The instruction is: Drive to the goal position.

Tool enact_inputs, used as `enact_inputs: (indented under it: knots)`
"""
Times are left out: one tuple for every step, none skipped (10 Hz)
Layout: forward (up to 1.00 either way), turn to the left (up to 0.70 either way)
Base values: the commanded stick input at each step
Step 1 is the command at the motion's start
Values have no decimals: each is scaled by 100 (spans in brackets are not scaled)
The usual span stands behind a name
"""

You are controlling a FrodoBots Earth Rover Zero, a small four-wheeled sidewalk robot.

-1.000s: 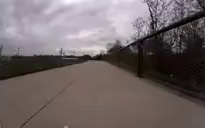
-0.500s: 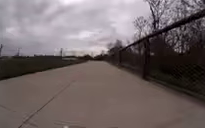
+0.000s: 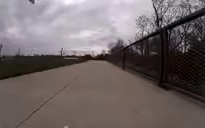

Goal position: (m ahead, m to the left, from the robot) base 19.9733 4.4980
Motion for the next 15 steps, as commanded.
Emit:
enact_inputs:
  knots:
    - [0,0]
    - [0,0]
    - [0,0]
    - [99,0]
    - [100,0]
    - [100,0]
    - [100,0]
    - [100,0]
    - [100,0]
    - [100,0]
    - [100,0]
    - [100,0]
    - [100,0]
    - [100,0]
    - [100,0]
